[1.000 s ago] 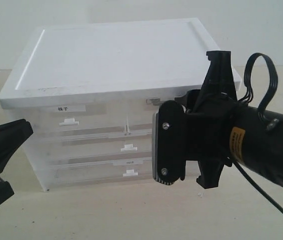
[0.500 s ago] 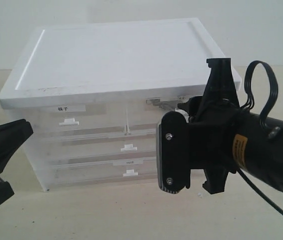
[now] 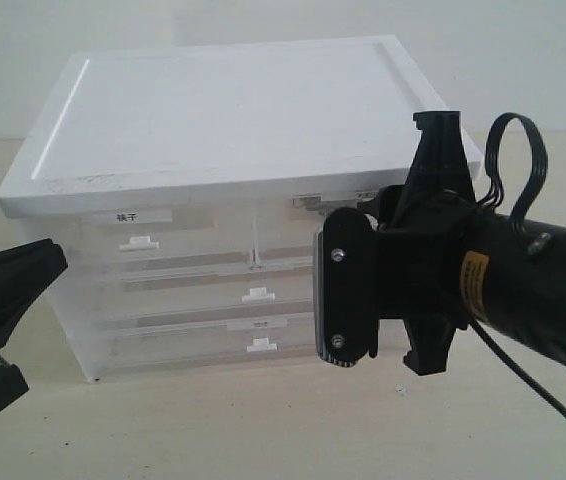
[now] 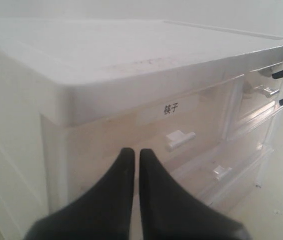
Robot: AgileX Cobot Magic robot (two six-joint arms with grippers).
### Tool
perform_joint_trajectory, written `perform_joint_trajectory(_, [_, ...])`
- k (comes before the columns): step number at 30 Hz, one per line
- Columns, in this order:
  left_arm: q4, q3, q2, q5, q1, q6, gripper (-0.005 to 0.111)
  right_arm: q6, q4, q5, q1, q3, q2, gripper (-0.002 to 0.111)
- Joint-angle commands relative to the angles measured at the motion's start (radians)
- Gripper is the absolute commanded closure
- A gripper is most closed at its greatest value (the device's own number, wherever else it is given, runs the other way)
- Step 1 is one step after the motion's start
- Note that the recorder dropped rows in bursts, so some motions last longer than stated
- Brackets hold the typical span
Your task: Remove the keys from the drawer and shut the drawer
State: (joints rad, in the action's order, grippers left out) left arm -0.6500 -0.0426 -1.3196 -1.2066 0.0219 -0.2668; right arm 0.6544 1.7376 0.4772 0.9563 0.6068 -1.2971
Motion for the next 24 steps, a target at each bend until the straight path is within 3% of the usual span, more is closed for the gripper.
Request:
perform_joint_trajectory(1, [-0.003,-0.005,-0.004,-0.014,-0.001,-0.009,0.102,0.005,0.007,0.022,-0.005,0.02,-0.002,0.078])
perform_joint_trajectory(24, [-0.018,-0.005,-0.004,-0.014,-0.001,-0.03,0.102,-0.004,0.007,0.091,-0.029,0.022,-0.086,0.079])
